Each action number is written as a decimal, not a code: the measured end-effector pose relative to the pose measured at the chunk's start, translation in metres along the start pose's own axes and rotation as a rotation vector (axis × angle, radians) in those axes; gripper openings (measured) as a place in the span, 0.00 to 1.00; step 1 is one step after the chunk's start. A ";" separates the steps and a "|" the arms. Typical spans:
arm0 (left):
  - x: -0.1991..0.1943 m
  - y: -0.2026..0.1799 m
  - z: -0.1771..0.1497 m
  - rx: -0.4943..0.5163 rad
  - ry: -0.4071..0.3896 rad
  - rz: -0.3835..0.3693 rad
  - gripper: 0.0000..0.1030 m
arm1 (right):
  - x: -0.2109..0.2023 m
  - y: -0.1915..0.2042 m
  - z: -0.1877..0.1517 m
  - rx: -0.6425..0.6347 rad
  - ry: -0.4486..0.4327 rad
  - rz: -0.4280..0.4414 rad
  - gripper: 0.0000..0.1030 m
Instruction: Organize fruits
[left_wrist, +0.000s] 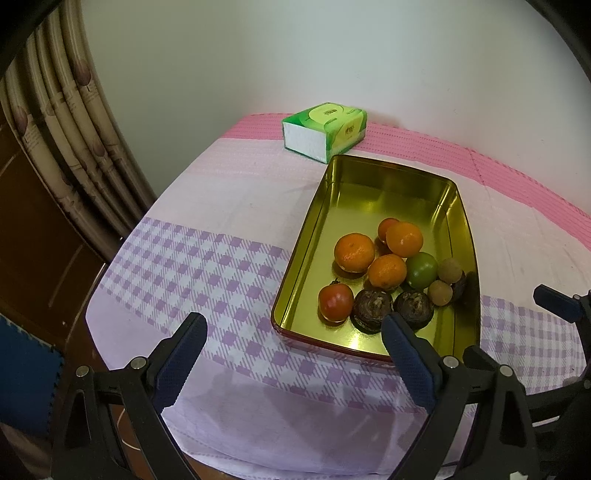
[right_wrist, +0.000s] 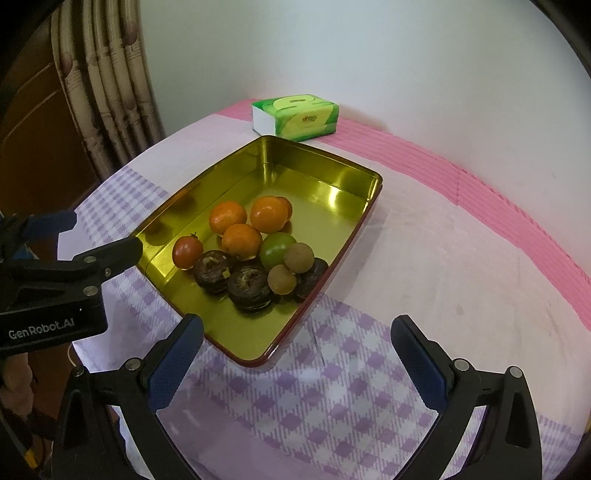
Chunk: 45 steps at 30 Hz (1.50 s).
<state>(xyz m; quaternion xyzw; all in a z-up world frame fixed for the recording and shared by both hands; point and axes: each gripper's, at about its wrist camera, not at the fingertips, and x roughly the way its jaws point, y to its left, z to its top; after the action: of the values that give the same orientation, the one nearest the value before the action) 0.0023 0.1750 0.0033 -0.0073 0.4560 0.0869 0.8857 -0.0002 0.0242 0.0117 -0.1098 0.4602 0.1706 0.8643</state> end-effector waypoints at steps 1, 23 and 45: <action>0.000 0.000 0.000 0.000 0.000 0.000 0.91 | 0.000 0.000 0.000 -0.001 0.000 0.002 0.98; 0.000 0.002 -0.001 -0.002 0.001 0.001 0.91 | 0.003 0.003 -0.003 -0.003 0.015 0.011 0.98; 0.001 0.005 -0.001 -0.024 0.011 -0.026 0.96 | 0.006 0.004 -0.007 -0.005 0.023 0.019 0.98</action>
<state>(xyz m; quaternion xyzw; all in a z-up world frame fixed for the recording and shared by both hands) 0.0012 0.1802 0.0023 -0.0245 0.4597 0.0807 0.8841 -0.0037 0.0268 0.0029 -0.1096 0.4709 0.1790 0.8569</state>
